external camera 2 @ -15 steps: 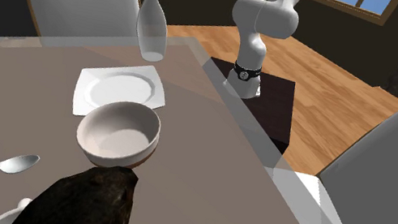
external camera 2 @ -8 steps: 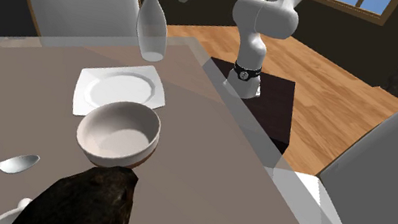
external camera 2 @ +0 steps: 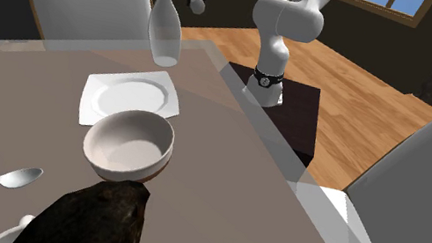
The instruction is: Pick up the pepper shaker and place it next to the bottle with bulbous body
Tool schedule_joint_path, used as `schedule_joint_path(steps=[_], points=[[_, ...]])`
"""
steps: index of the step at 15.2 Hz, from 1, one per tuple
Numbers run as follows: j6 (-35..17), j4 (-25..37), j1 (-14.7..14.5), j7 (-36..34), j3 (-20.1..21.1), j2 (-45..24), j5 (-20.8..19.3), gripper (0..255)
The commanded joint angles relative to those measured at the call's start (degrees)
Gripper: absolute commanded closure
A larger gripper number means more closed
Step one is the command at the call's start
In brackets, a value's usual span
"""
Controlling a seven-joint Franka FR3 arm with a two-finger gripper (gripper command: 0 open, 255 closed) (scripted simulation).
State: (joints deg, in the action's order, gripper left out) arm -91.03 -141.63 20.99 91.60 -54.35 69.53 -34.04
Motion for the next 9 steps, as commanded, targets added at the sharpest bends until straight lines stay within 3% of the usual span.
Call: schedule_joint_path(steps=[1,9], points=[[-1.2,-1.4,0.3,0.0,-1.1,0.3,-1.0,255],[-5.6,-5.8,1.4,0.5,-5.8,0.8,-5.1,255]])
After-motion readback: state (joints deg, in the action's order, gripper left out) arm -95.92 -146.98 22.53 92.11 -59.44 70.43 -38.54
